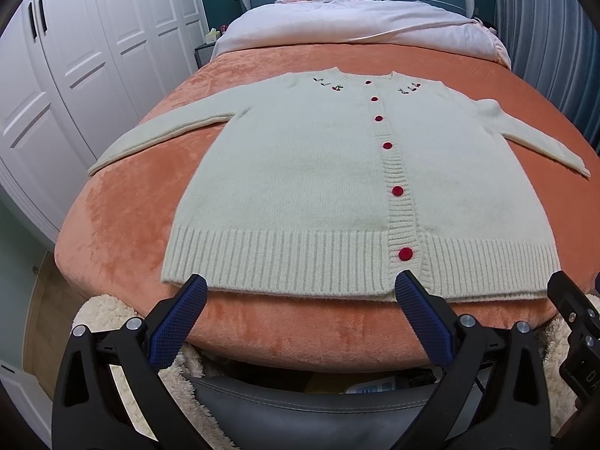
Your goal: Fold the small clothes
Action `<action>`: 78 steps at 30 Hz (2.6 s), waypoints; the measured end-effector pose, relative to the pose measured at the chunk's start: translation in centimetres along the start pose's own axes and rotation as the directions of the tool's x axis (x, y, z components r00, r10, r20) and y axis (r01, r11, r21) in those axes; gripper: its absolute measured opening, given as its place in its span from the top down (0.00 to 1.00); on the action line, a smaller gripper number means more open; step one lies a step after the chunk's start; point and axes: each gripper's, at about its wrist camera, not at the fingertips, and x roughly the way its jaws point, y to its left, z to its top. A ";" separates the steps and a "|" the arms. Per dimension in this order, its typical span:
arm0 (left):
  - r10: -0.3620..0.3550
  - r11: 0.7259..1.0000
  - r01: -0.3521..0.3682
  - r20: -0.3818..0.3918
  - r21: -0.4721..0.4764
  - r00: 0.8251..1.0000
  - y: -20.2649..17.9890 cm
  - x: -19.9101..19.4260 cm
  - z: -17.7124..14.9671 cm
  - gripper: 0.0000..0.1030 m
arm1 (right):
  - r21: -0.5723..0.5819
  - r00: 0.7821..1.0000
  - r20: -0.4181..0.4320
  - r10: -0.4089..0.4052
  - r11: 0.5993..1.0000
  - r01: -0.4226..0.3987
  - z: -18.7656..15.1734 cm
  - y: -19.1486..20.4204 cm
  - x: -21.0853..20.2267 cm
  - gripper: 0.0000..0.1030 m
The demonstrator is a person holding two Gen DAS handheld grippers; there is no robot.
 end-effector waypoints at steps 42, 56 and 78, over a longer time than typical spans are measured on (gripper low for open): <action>0.004 1.000 -0.004 -0.007 0.007 1.000 0.2 0.6 -0.4 0.05 | -0.009 1.000 -0.010 0.007 1.000 -0.007 0.1 0.5 0.3 0.05; -0.088 0.994 0.086 -0.018 -0.072 0.996 1.9 1.0 0.3 0.05 | 0.018 0.999 -0.008 0.033 0.999 -0.033 0.8 -1.0 1.3 0.05; 0.007 0.978 -0.007 -0.003 -0.207 1.000 2.7 7.4 8.3 0.05 | 0.682 0.994 0.105 -0.018 0.729 -0.059 17.6 -35.1 22.3 0.05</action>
